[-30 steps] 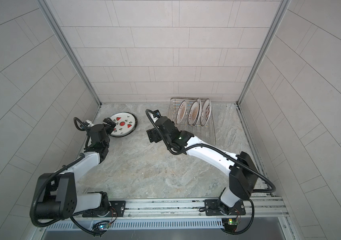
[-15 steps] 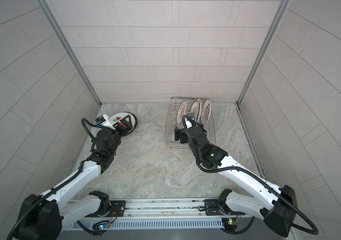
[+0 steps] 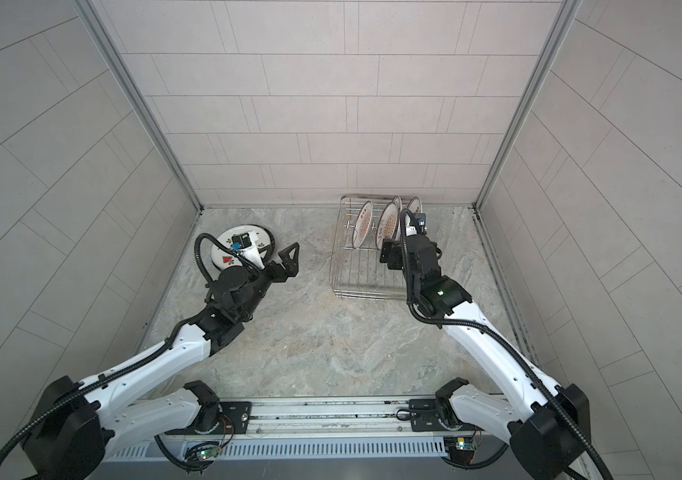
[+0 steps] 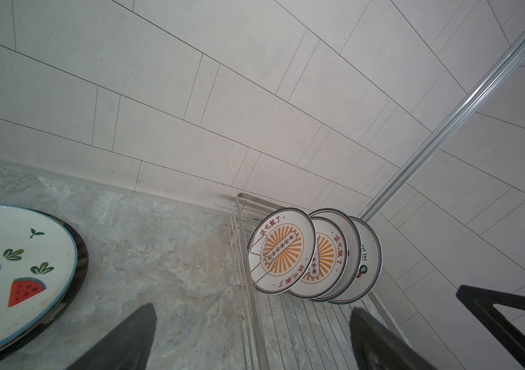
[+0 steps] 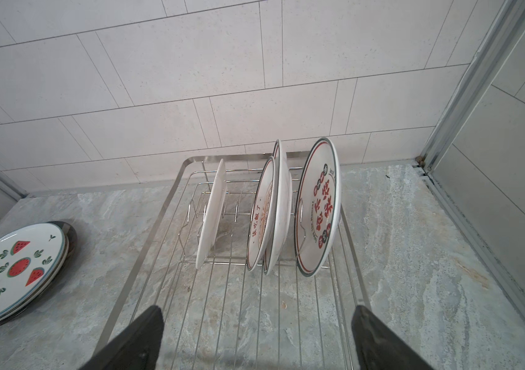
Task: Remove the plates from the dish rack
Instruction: 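Move the right gripper down onto the red-text printed plate in the rack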
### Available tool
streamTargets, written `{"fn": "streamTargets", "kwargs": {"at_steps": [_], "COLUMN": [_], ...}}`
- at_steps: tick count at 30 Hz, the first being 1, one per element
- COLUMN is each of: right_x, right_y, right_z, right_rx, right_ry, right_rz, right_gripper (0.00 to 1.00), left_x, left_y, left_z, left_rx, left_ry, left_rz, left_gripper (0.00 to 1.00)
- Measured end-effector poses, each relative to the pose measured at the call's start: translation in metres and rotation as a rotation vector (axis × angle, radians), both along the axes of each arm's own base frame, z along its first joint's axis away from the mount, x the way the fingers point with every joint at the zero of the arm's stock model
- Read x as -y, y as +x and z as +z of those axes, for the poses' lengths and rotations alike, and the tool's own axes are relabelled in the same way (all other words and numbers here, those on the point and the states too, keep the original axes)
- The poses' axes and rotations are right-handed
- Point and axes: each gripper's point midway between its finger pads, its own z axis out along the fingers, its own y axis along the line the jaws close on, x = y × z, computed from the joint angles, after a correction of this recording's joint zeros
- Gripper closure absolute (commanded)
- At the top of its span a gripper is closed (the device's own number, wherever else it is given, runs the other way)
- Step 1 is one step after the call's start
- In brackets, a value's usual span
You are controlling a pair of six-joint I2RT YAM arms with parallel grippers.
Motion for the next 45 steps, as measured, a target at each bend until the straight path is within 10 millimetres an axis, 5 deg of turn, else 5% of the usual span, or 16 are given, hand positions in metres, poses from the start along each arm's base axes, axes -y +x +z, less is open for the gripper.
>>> {"fn": "streamTargets", "kwargs": {"at_steps": [4,10,18,22,45], "right_x": [0.006,0.01,0.019,0.021,0.04], "right_y": [0.024,0.065,0.11,0.128,0.161], "right_z": [0.006,0.012,-0.023,-0.041,-0.107], "right_rx": [-0.023,-0.068,-0.199,-0.259,-0.434], "right_ry": [-0.005,-0.029,-0.093,-0.128,-0.248], "right_rz": [-0.038,-0.078,-0.119,-0.137,-0.229], "right_gripper": [0.32,0.41,0.65,0.69,0.77], "left_x": [0.016,0.065,0.114,0.128,0.133], "left_y": [0.0,-0.01,-0.017,-0.018,-0.009], "left_z": [-0.014,-0.025,-0.031,-0.044,-0.061], "left_rx": [-0.034,-0.065,-0.085,-0.109,-0.108], "left_ry": [0.008,0.021,0.043,0.064,0.107], "left_rz": [-0.038,-0.207,-0.354,-0.395,-0.367], "left_gripper": [0.0,0.0,0.0,0.0,0.0]}}
